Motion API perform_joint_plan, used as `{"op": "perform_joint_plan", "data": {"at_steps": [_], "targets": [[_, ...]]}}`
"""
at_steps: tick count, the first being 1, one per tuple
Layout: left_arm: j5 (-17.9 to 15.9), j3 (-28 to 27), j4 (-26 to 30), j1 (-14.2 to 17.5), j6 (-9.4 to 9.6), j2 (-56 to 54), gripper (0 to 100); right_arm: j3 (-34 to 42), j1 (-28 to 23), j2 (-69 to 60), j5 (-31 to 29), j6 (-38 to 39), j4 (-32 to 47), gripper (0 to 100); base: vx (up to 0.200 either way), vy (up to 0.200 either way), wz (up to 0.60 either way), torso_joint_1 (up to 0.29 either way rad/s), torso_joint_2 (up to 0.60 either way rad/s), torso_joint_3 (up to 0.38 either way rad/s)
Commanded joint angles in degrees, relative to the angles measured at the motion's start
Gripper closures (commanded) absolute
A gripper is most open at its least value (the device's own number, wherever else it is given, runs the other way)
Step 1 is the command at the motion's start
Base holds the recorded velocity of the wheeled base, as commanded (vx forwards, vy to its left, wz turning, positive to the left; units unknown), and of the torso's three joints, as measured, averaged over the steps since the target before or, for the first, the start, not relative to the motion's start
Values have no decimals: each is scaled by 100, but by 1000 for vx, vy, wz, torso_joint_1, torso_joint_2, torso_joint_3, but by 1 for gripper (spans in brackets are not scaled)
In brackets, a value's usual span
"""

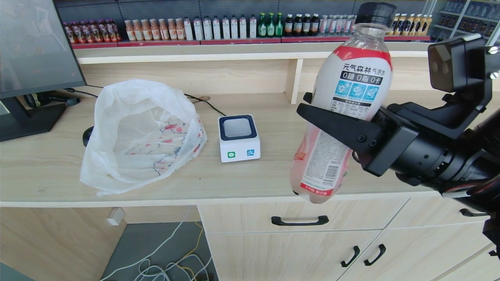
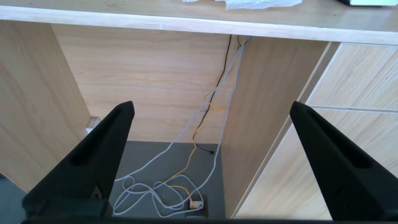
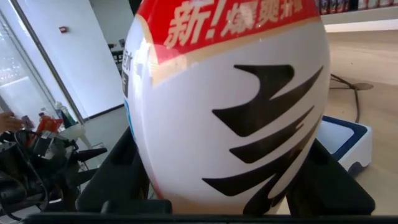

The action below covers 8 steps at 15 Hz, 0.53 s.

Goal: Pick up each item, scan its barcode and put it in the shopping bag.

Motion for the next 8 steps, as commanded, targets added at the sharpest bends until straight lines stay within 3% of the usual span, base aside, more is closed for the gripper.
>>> {"op": "perform_joint_plan", "data": {"at_steps": [1,8], "targets": [[0,0,-2,4,0,-2,0,-78,10,25,16,61,-4,100,0,0,0,0,0,0],[0,0,-2,4,0,-2,0,-96,283,-124,236,246,-4,100,0,0,0,0,0,0]]}}
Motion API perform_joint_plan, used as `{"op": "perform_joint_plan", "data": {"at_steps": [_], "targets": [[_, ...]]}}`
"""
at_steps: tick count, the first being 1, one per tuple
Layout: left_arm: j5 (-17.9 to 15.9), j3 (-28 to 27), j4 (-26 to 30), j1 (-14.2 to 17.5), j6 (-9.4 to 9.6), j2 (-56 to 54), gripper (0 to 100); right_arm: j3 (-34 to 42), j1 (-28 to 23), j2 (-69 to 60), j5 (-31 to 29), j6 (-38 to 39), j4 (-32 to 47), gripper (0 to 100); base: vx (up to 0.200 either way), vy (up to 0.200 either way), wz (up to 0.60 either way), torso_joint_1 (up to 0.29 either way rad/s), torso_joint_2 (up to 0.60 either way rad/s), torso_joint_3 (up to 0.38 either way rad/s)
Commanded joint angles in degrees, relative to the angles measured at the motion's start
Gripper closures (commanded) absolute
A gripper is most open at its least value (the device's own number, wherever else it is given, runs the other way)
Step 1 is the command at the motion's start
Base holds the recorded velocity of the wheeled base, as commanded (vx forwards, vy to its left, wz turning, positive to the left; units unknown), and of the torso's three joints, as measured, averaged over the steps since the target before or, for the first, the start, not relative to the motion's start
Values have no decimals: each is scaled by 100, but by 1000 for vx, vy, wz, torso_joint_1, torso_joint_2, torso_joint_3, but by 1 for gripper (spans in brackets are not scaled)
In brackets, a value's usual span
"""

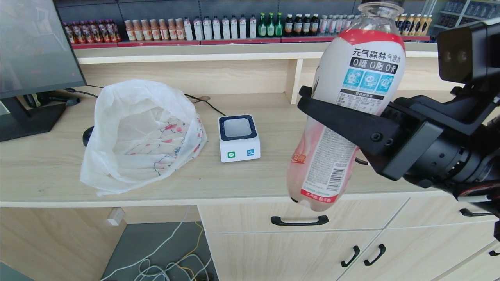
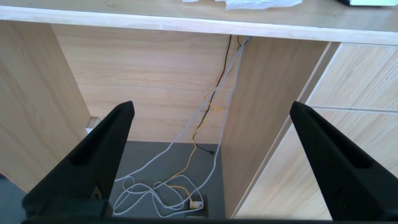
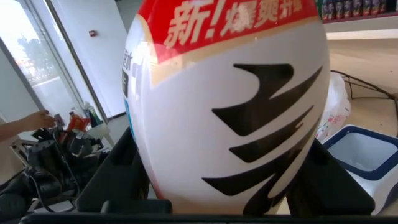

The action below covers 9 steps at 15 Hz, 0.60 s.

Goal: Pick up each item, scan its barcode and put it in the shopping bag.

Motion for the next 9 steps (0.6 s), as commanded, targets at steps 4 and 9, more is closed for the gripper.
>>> {"op": "perform_joint_plan", "data": {"at_steps": [4,9], "targets": [[0,0,-2,1,0,-2,0,75,95,-23,1,3,-1,100,0,0,0,0,0,0],[0,0,-2,1,0,-2,0,101,95,-66,1,3,-1,100,0,0,0,0,0,0]]}}
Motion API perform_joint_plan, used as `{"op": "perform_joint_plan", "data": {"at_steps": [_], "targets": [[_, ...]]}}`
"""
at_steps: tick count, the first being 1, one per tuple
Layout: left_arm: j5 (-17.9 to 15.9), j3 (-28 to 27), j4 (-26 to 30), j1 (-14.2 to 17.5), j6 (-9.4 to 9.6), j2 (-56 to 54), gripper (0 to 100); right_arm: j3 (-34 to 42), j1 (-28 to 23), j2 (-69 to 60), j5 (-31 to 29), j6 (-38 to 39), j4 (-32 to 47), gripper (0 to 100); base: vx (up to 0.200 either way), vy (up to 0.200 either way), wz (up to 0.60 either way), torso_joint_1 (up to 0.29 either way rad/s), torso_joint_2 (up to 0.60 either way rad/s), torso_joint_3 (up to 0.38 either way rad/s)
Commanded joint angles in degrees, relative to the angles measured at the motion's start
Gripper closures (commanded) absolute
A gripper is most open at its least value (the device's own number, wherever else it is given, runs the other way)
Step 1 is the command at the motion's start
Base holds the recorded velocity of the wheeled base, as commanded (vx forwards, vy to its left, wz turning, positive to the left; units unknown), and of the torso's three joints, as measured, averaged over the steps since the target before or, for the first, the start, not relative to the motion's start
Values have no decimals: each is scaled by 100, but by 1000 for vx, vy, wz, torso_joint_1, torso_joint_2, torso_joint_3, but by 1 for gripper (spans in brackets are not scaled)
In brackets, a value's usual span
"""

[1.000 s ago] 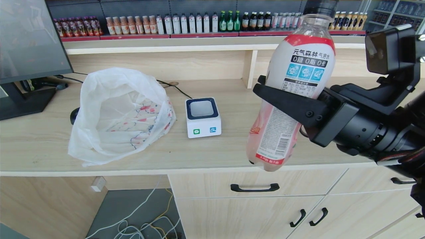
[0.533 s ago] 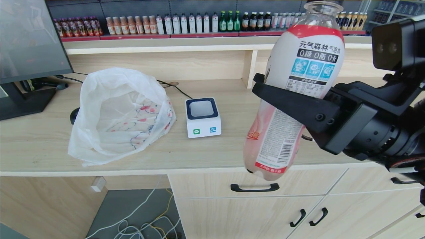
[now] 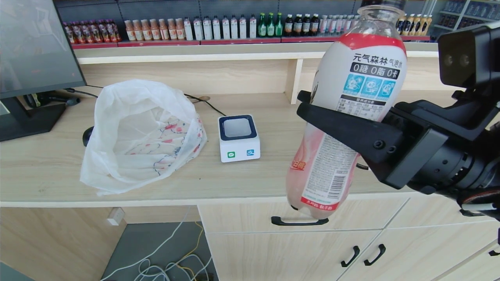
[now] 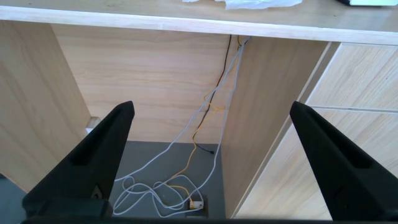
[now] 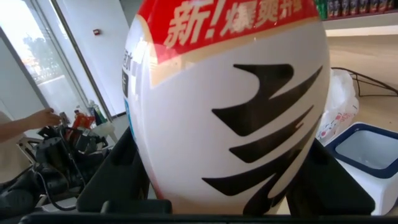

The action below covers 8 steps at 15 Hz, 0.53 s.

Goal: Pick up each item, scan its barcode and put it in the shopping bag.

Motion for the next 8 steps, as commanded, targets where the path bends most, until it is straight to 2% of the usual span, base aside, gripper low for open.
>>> {"op": "perform_joint_plan", "data": {"at_steps": [1,8], "targets": [[0,0,-2,1,0,-2,0,2,3,-15,3,1,-9,100,0,0,0,0,0,0],[0,0,-2,1,0,-2,0,600,-6,-288,-41,-52,-44,100,0,0,0,0,0,0]]}}
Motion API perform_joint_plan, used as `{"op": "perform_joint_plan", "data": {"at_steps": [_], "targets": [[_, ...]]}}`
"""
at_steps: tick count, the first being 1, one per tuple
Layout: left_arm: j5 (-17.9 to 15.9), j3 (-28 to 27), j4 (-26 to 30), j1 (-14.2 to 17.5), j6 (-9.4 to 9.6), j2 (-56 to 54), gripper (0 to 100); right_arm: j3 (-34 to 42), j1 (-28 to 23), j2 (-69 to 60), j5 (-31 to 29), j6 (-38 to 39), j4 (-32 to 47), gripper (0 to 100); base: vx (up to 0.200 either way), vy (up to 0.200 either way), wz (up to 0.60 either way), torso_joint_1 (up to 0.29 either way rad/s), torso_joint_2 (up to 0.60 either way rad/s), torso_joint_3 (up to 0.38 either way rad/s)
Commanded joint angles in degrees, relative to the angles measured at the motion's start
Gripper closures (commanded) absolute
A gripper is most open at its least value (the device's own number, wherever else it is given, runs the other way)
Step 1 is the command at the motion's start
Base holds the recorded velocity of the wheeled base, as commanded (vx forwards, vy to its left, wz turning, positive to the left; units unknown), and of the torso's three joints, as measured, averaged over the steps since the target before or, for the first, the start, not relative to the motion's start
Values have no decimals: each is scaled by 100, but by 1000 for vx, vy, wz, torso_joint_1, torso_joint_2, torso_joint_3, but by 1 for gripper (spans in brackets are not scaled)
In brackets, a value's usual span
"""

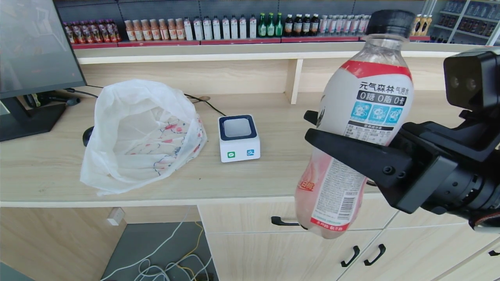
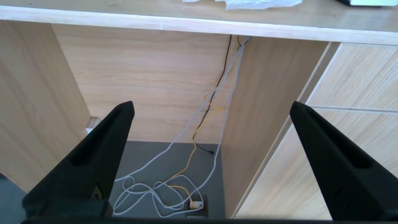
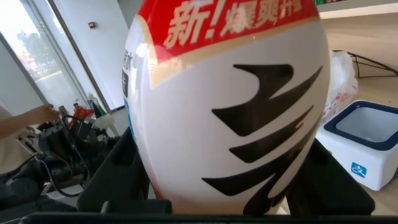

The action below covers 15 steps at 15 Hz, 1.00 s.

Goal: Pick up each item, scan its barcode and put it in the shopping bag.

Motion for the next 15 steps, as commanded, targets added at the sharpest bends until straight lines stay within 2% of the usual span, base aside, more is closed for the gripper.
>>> {"op": "perform_joint_plan", "data": {"at_steps": [1,3,6,10,15], "targets": [[0,0,-2,-1,2,-2,0,51,-23,-57,-43,-60,-4,100,0,0,0,0,0,0],[0,0,-2,-1,2,-2,0,139,-93,-30,-114,-368,-4,100,0,0,0,0,0,0],[0,0,-2,-1,2,-2,0,420,-85,-66,-676,-631,-21,100,0,0,0,0,0,0],[0,0,-2,-1,2,-2,0,385,-76,-83,-2487,-930,-21,100,0,0,0,0,0,0],[0,0,-2,-1,2,-2,0,315,-76,-30,-3550,-2073,-13,100,0,0,0,0,0,0]]}}
